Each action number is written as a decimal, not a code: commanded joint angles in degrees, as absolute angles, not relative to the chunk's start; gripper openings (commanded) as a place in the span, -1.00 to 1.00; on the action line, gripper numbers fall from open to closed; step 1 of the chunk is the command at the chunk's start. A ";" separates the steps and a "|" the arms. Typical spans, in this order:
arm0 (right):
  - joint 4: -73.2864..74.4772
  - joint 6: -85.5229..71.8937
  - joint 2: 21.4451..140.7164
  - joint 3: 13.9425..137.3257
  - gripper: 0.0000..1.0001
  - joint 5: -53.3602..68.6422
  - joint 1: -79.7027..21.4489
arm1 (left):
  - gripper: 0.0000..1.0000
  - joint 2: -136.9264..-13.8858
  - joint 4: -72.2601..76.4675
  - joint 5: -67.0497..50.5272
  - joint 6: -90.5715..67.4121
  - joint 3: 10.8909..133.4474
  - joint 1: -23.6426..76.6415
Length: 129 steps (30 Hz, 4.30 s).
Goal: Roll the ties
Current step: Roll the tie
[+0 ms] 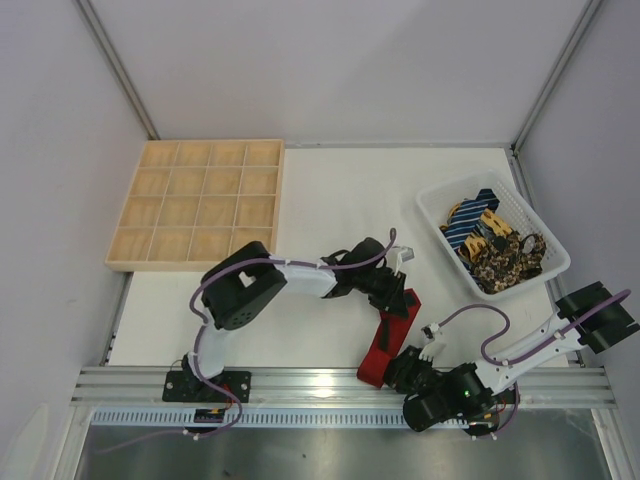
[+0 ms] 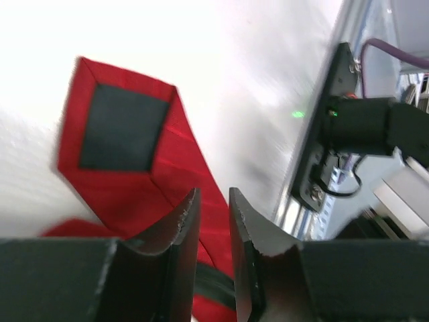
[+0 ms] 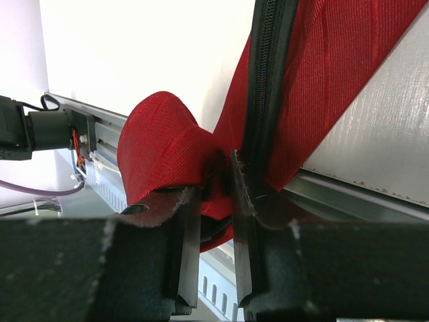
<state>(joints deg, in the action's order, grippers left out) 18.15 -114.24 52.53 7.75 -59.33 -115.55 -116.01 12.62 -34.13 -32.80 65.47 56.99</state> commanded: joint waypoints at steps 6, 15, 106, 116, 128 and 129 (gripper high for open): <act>24.17 -117.34 52.91 8.00 -0.61 -62.40 -115.84 | -0.48 -128.57 -1.11 -33.67 -34.10 75.32 55.03; 23.21 -99.96 53.70 13.01 -0.57 -62.32 -110.58 | -0.54 -121.30 -0.18 -26.82 -32.97 56.71 47.73; -26.18 -52.82 65.21 4.75 -0.56 32.69 -40.34 | 0.17 -90.09 -2.19 -14.85 -26.45 56.51 44.82; -29.79 -55.80 70.58 5.10 -0.42 35.51 -40.08 | -0.52 -87.19 4.11 -19.42 -33.22 49.49 50.43; -22.33 -55.28 65.83 6.77 -0.26 34.19 -39.55 | -0.49 -87.62 6.33 -15.73 -39.81 48.60 59.76; -21.37 -55.20 65.13 6.85 -0.24 34.10 -39.55 | -0.50 -87.89 6.42 -15.99 -40.60 48.43 59.94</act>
<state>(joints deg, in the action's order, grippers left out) -24.16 -55.59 66.94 5.19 34.30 -39.86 -89.19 4.21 -17.10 -37.71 47.27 59.27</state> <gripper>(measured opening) 0.372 0.252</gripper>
